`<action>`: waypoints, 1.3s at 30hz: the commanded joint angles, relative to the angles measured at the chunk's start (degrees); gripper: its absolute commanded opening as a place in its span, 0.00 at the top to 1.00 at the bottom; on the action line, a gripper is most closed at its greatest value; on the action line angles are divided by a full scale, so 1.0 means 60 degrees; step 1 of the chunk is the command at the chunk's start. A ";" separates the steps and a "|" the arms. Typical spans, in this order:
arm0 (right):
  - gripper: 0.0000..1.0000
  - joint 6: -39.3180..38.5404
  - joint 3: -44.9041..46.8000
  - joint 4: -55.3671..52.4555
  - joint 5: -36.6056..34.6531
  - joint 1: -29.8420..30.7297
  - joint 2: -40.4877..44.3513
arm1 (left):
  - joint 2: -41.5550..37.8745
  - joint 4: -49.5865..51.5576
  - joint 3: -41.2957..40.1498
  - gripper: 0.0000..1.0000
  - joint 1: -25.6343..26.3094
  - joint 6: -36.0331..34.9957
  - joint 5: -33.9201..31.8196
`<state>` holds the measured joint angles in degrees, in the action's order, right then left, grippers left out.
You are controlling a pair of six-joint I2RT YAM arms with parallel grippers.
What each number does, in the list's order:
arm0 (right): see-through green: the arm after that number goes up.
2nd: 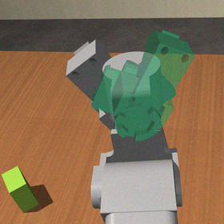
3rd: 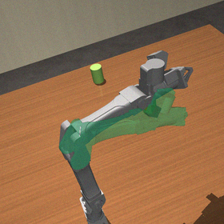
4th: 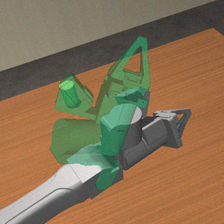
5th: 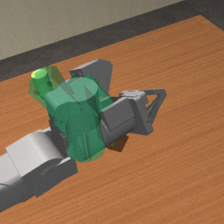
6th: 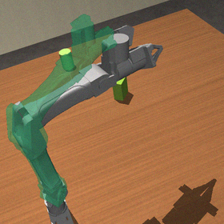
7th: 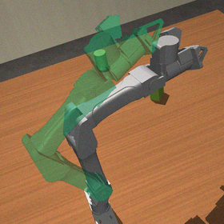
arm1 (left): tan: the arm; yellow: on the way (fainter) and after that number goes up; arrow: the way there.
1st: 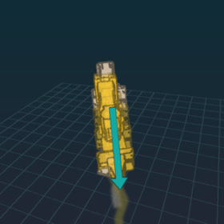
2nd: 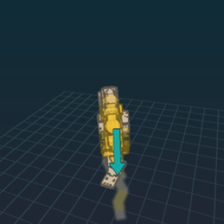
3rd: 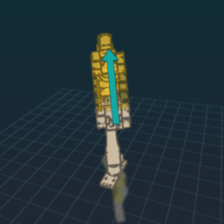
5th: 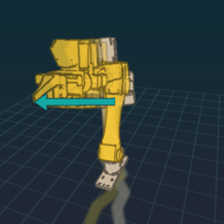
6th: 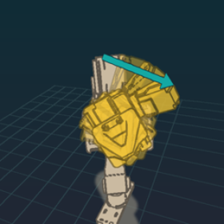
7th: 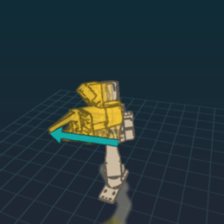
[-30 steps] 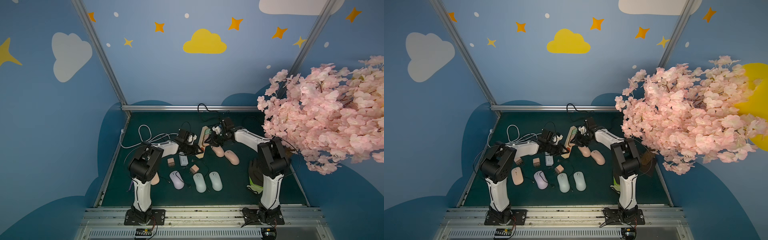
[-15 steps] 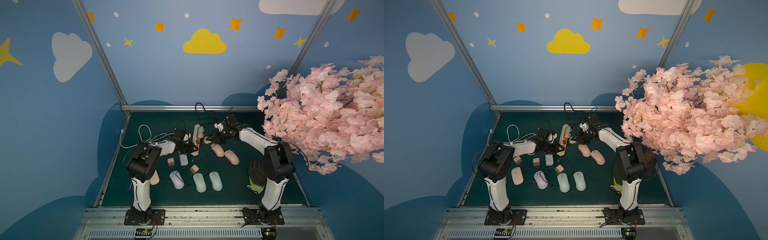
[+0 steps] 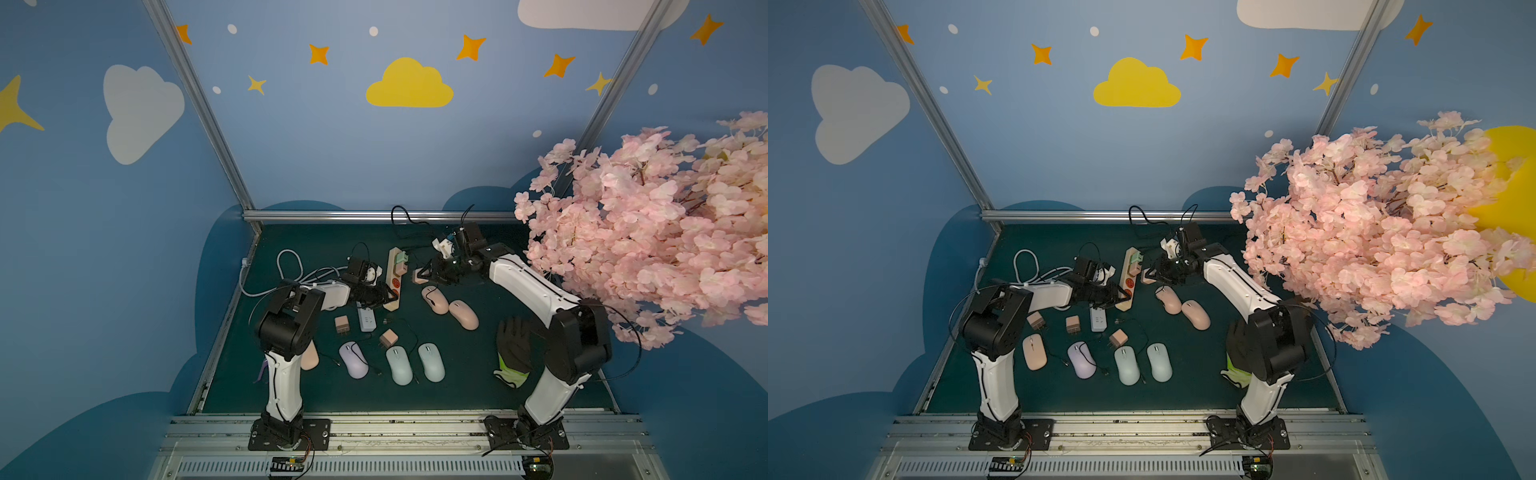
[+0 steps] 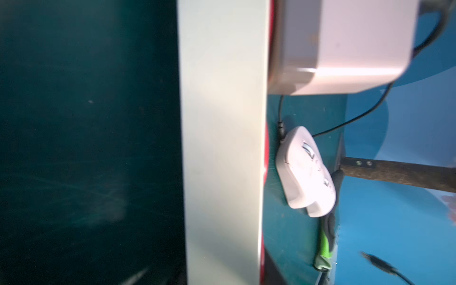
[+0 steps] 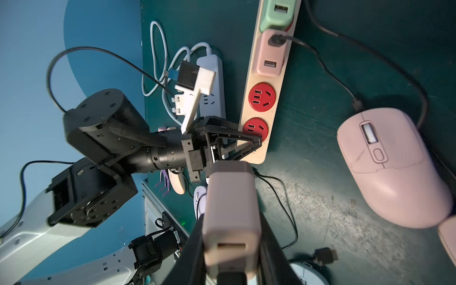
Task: Unplug the wireless mouse
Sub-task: Remove the plug from the socket, then remove the power cord from the plug.
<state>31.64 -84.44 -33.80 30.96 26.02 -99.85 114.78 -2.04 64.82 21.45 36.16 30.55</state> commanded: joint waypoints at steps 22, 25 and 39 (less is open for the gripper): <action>1.00 -0.0307 0.0085 -0.0709 -0.0422 0.0054 0.0851 | -0.0761 0.1761 -0.0146 0.51 -0.0104 -0.0512 -0.1913; 1.00 -0.0357 0.0066 -0.0731 -0.0417 0.0112 0.0848 | -0.0714 0.1769 -0.0208 0.48 -0.0104 -0.0517 -0.1892; 1.00 -0.1418 -0.0003 -0.1635 -0.2076 0.0416 0.1736 | -0.2911 0.2349 0.0181 0.04 0.0123 -0.1359 -0.1919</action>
<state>25.65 -84.31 -40.80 21.93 28.08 -92.05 101.25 9.67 64.73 21.54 31.00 19.73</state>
